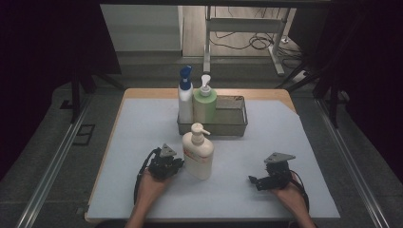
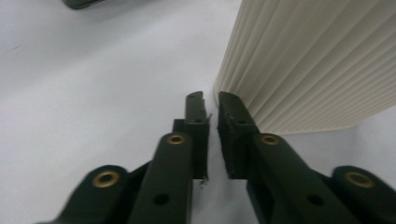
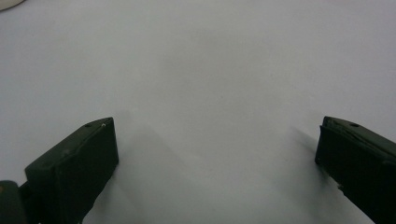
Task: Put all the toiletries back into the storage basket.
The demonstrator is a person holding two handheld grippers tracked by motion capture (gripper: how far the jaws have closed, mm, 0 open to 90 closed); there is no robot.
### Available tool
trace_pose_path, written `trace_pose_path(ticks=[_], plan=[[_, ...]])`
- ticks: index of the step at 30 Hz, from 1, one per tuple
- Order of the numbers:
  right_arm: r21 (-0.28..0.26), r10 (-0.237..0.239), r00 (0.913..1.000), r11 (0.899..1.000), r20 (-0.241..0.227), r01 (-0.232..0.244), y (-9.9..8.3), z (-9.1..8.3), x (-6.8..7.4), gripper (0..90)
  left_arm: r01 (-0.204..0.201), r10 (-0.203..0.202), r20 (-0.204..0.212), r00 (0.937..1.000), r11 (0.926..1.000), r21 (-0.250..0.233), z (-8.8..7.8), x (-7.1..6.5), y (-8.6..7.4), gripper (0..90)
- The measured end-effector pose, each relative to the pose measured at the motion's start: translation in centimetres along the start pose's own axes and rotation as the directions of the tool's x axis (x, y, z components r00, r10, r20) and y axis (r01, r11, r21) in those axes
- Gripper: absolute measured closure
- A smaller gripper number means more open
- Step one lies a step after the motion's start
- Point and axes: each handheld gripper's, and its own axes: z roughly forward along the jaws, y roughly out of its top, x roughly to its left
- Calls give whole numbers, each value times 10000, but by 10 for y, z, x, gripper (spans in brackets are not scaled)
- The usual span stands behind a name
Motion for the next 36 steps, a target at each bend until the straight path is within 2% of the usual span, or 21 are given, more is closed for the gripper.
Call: trace_pose_path(ticks=[2,5,6,8,11,17,24,28,30,33,36], plan=[[-139,27,9997,9999,-241,-30,1,-2,1,5,-8,9,-80,10000,10000,30,-3,1,-1,753],[-314,-140,9993,9994,-334,130,5,-5,5,5,-12,13,-170,9999,10000,28,-7,1,-2,680],[-431,-151,9992,9990,-376,135,7,-6,6,4,-89,90,-308,9995,10000,39,-11,2,-4,655],[-565,-76,9983,9984,-579,43,10,-8,8,4,-107,108,-323,9994,9999,23,-15,3,-7,603],[-751,-210,9969,9971,-759,153,15,-11,13,12,-191,193,-514,9985,9998,39,-22,3,-10,530],[-964,-408,9929,9949,-1119,301,24,-15,21,32,-43,46,-601,9982,10000,49,-32,3,-19,391],[-1234,-1060,9837,9884,-1455,882,38,-19,37,32,173,-160,-682,9975,9997,180,-40,2,-37,241],[-1294,-1164,9809,9869,-1561,966,44,-20,43,32,158,-140,-777,9969,9996,214,-41,0,-41,152],[-1407,-1225,9780,9851,-1689,990,51,-21,49,32,-7,39,-959,9954,9994,333,-40,-2,-43,134],[-1494,-1321,9756,9831,-1756,1062,58,-21,54,34,23,6,-1001,9950,9996,288,-39,-4,-43,130],[-1564,-1435,9726,9809,-1829,1153,65,-21,58,36,-49,100,-1084,9941,9988,477,-34,-5,-45,129]])
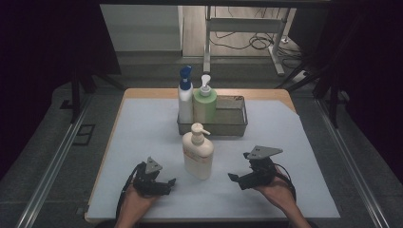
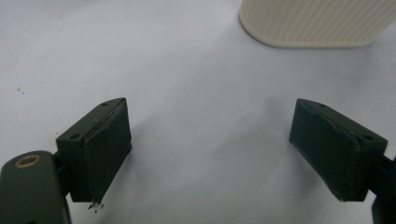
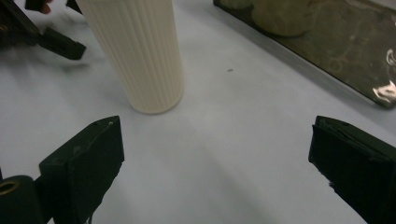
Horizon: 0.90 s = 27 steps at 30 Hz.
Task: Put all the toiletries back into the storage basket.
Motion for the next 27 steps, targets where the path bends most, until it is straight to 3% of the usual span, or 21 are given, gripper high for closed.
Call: trace_pose_path(ticks=[10,17,27], plan=[[-28,-257,9989,9997,-388,256,21,11,13,54,-31,30,-100,9999,9999,-147,1,-2,-3,122],[-296,10,9982,9996,-604,-28,36,17,18,73,-19,17,-98,10000,9999,-166,1,-2,-3,122],[-468,-259,9970,9987,-732,225,55,25,29,97,-9,8,-88,10000,9999,-166,1,-2,-3,122]])
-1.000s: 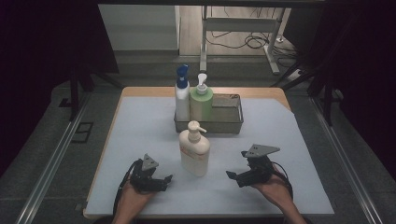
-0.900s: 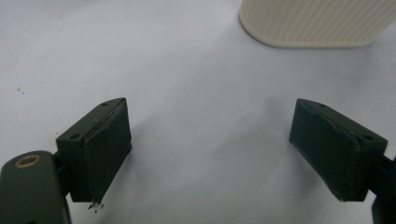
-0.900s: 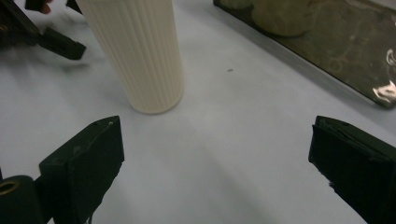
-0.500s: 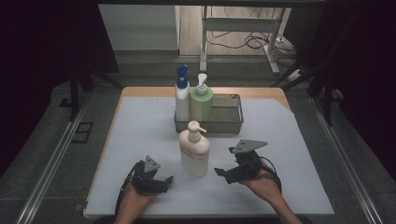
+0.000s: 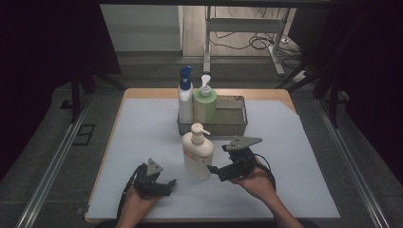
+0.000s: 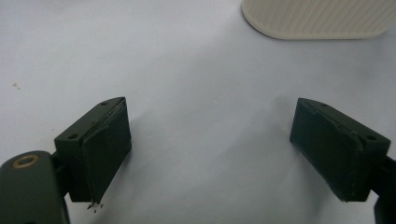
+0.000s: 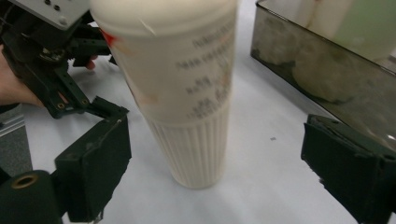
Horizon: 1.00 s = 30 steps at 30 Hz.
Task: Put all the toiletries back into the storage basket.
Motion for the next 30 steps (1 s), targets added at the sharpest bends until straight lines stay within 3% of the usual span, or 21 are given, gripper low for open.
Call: trace_pose_path(ticks=[15,30], plan=[[62,-251,9996,9997,108,250,21,21,11,147,-28,28,30,10000,10000,55,-1,1,0,123],[34,-490,9986,9988,222,489,32,37,20,275,-16,16,22,10000,10000,31,0,1,0,123]])
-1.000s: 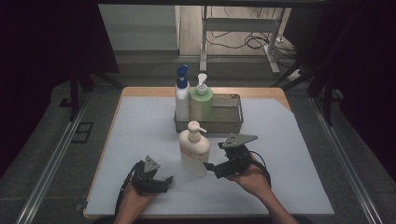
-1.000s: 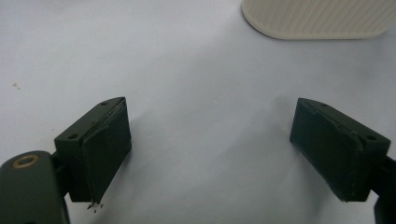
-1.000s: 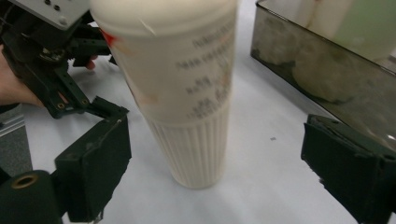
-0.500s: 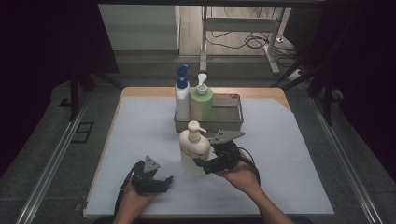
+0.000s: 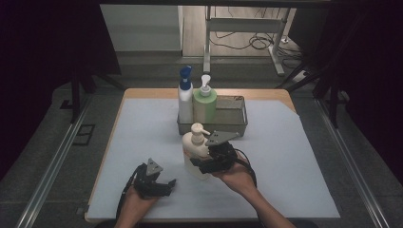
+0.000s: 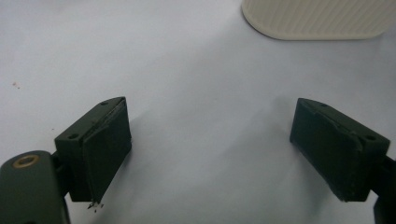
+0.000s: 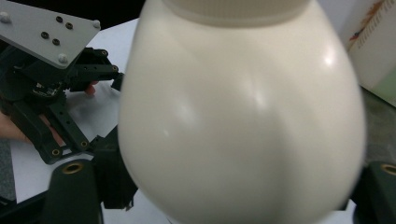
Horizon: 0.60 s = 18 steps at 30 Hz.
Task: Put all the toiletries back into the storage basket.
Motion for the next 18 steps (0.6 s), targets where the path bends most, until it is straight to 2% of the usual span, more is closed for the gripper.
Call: trace_pose_path(ticks=[5,18], plan=[[61,-143,9997,9999,177,142,2,0,1,345,-5,5,0,10000,10000,5,0,0,0,123],[424,95,9999,9991,40,-96,6,-6,-1,367,-7,7,-3,10000,10000,11,0,0,0,123]])
